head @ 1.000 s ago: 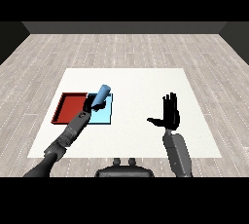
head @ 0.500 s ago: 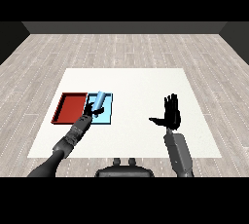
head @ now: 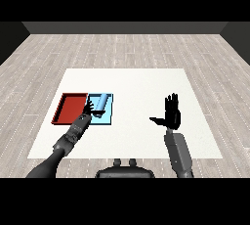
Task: Pick the blue can and put it in the blue box
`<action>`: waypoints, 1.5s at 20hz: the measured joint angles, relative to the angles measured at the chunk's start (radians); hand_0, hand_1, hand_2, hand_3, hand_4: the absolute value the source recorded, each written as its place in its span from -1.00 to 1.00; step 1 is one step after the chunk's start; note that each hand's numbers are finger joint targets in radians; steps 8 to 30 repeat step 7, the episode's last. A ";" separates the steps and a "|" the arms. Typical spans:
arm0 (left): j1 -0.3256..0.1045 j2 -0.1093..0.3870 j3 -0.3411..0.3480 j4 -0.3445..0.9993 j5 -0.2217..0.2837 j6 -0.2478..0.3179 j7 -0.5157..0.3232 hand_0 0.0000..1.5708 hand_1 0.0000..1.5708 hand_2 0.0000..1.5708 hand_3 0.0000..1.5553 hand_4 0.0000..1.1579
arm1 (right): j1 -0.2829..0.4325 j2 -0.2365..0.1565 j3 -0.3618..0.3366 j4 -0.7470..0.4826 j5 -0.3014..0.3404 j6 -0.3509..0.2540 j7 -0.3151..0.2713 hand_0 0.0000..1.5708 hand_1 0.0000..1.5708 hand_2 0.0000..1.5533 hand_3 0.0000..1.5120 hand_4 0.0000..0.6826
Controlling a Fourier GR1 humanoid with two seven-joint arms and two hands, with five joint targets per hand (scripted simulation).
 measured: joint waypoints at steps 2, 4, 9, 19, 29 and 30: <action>-0.001 -0.009 0.002 0.002 -0.010 0.025 -0.007 -1.00 -1.00 -1.00 -1.00 -1.00 | 0.000 -0.003 -0.003 -0.003 -0.002 0.009 0.002 -1.00 -1.00 -1.00 -1.00 -1.00; 0.002 -0.001 0.023 -0.015 0.002 0.051 -0.041 -1.00 -1.00 -1.00 -1.00 -1.00 | -0.011 0.000 -0.006 0.000 -0.006 0.014 0.005 -1.00 -1.00 -1.00 -1.00 -1.00; 0.005 0.012 0.064 -0.078 0.034 0.064 -0.157 -1.00 -1.00 -1.00 -1.00 -1.00 | -0.006 -0.008 -0.001 0.006 0.002 0.027 0.001 -1.00 -1.00 -1.00 -1.00 -1.00; 0.005 0.012 0.064 -0.078 0.034 0.064 -0.157 -1.00 -1.00 -1.00 -1.00 -1.00 | -0.006 -0.008 -0.001 0.006 0.002 0.027 0.001 -1.00 -1.00 -1.00 -1.00 -1.00; 0.005 0.012 0.064 -0.078 0.034 0.064 -0.157 -1.00 -1.00 -1.00 -1.00 -1.00 | -0.006 -0.008 -0.001 0.006 0.002 0.027 0.001 -1.00 -1.00 -1.00 -1.00 -1.00; 0.005 0.012 0.064 -0.078 0.034 0.064 -0.157 -1.00 -1.00 -1.00 -1.00 -1.00 | -0.006 -0.008 -0.001 0.006 0.002 0.027 0.001 -1.00 -1.00 -1.00 -1.00 -1.00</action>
